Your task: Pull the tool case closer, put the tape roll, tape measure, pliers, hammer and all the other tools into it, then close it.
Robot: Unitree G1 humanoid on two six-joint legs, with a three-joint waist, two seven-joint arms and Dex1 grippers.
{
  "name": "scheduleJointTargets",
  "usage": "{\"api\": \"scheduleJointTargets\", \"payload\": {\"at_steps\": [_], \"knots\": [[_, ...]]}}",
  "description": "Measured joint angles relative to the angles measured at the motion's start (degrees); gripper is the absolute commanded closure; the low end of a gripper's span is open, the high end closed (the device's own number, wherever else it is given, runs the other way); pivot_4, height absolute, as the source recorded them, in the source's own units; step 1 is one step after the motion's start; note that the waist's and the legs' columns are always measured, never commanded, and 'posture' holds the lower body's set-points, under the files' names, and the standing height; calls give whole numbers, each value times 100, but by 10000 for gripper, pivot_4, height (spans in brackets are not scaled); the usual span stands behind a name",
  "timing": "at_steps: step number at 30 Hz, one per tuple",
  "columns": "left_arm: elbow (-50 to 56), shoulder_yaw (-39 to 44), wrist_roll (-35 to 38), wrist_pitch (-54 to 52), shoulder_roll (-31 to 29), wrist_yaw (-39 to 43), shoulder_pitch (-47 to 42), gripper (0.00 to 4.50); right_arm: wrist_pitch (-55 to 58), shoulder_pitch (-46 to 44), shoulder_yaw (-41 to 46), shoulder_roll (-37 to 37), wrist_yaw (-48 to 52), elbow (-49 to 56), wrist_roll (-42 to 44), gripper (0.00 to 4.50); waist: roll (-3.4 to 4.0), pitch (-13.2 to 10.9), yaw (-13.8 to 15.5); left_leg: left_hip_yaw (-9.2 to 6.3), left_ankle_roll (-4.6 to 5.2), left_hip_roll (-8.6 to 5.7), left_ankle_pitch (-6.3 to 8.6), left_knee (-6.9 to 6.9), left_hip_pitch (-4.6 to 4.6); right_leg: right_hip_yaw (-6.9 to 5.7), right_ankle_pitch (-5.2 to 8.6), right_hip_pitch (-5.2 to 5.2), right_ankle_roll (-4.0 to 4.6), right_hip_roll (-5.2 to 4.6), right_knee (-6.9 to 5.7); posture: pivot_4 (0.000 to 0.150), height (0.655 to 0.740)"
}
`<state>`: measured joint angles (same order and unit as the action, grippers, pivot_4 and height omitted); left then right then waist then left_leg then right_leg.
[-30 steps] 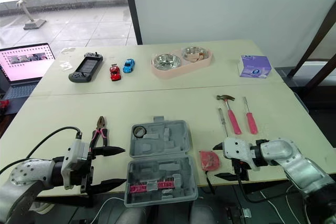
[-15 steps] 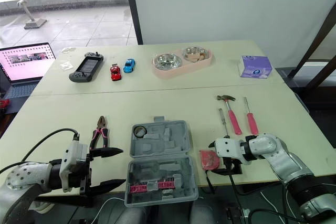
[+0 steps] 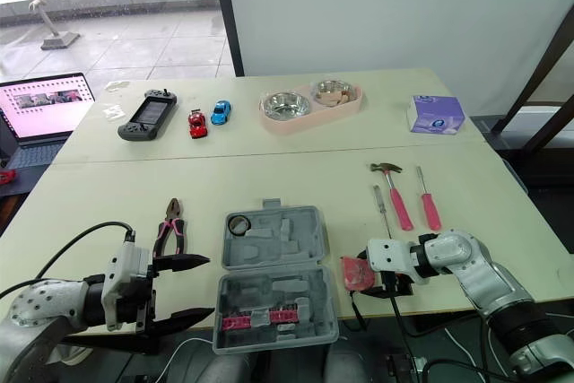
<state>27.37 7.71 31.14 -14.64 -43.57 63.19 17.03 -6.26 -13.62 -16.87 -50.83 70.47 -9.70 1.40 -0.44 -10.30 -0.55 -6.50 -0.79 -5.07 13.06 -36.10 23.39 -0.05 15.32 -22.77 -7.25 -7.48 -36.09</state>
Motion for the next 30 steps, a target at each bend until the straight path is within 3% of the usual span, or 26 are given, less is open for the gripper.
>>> {"api": "scheduleJointTargets", "payload": {"at_steps": [6,13,20,30], "knots": [[-71,1,-18,35,-1,16,-23,0,1311,-270,-7,-231,421,1100,221,16322,20,-12,-16,4,0,-1,0,-2,5,5,-1,-11,1,-10,-3,1500,7233],[-464,-16,-242,204,105,-131,-359,0,3497,-2438,-566,-153,721,1960,-394,16322,15,-10,-3,1,-2,0,1,13,15,-3,-1,-43,0,-11,-1,1500,7233],[-748,-143,-401,272,211,-225,-766,0,4248,-3804,-2068,1059,715,1444,-1522,16322,15,-10,-12,2,-3,-12,-1,8,29,-3,-14,-62,-20,-9,-5,1500,7233],[-752,-168,-431,268,284,-331,-798,0,4323,-4011,-2800,1570,645,739,-2187,16322,14,-9,-34,-6,-14,-12,-7,6,26,-7,-16,-68,-20,-4,-21,1500,7233]]}}
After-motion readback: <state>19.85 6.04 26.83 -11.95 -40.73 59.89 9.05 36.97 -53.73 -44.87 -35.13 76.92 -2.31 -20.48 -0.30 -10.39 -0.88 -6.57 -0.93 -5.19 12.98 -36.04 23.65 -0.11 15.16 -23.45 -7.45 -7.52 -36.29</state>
